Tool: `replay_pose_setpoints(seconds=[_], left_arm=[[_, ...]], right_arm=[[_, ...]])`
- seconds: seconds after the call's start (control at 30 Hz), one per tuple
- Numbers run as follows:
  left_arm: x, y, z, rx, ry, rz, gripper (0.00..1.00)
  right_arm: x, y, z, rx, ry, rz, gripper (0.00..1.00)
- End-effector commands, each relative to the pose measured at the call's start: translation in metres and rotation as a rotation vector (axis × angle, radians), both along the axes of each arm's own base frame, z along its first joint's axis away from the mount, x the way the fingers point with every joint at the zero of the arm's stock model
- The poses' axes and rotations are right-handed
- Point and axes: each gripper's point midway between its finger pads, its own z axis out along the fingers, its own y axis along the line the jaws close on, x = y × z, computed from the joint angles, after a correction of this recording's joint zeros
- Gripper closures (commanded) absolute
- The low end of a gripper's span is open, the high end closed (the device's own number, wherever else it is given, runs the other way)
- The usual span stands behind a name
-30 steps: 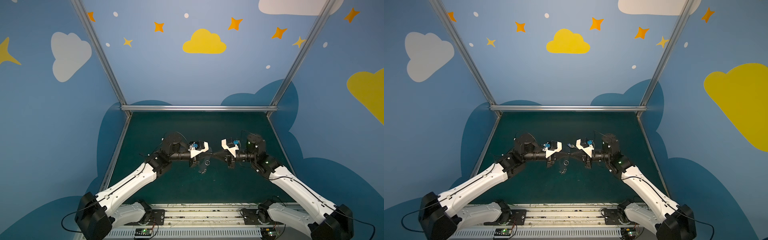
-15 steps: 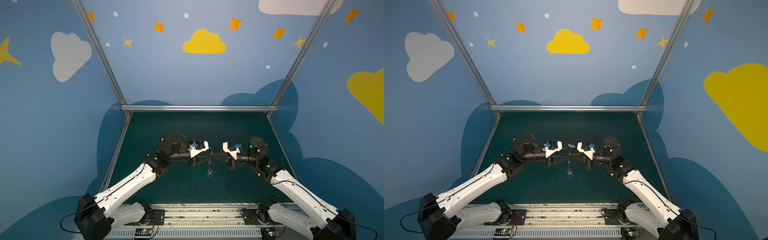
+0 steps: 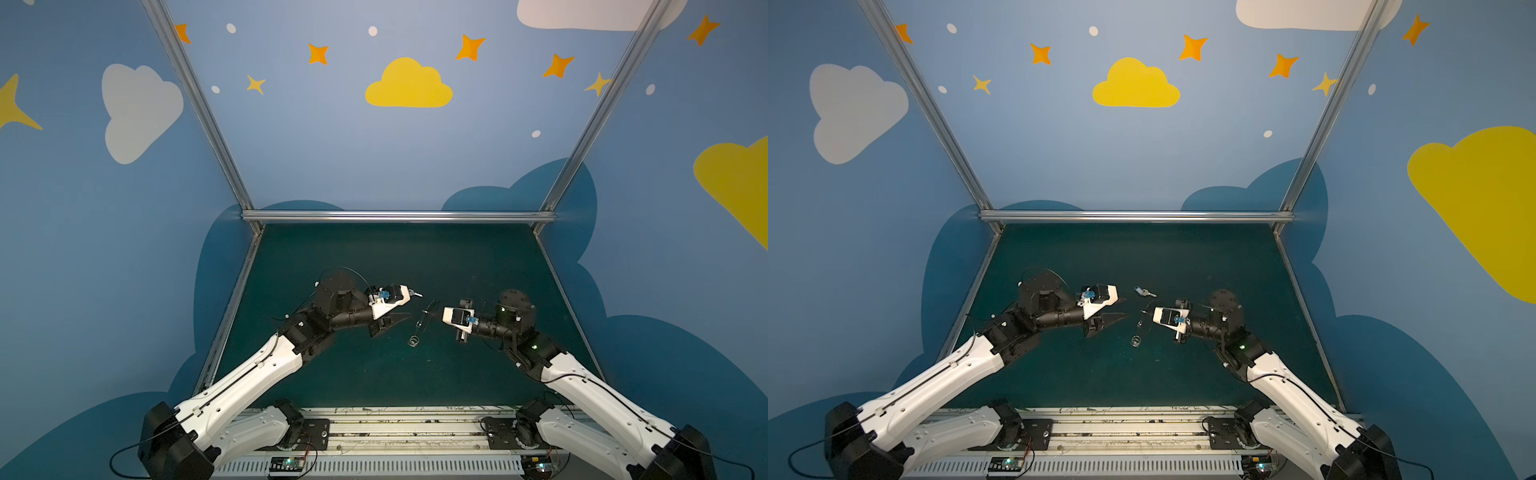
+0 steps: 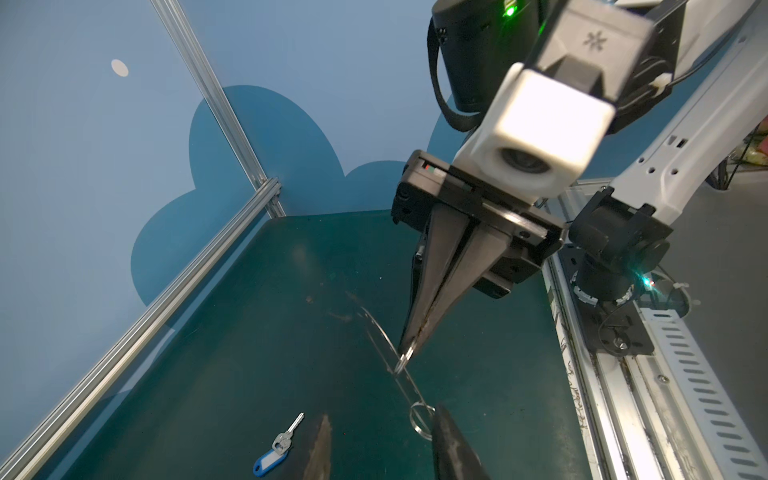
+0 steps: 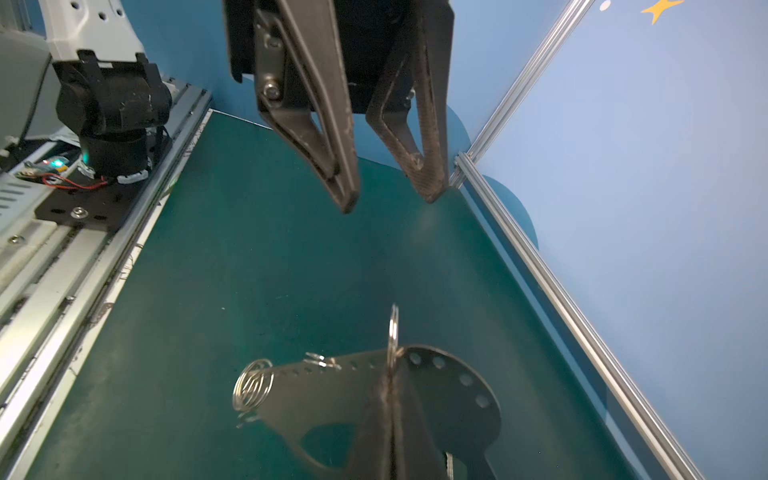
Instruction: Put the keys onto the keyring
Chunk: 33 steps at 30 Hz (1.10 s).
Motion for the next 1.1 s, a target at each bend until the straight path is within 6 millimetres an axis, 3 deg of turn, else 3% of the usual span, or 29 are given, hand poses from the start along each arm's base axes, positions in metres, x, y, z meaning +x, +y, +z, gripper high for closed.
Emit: replay_pose_setpoints(seconds=[0.0,0.37,0.67,1.07], left_arm=[[0.000,-0.002,-0.008,0.028,0.000,-0.005,0.61],[0.000,-0.014,-0.019,0.094,-0.021,-0.040,0.65],[0.007,-0.015,-0.013,0.096,-0.078,-0.012,0.70],[0.000,-0.028,-0.007,0.178,-0.209,-0.062,0.75]], right_arm=[[0.001,-0.001,0.019,0.026,-0.188,-0.007,1.00],[0.000,-0.001,0.020,0.010,-0.312,-0.005,1.00],[-0.003,0.001,0.019,0.002,-0.293,0.017,1.00],[-0.008,0.002,0.016,-0.037,-0.261,0.040,1.00]])
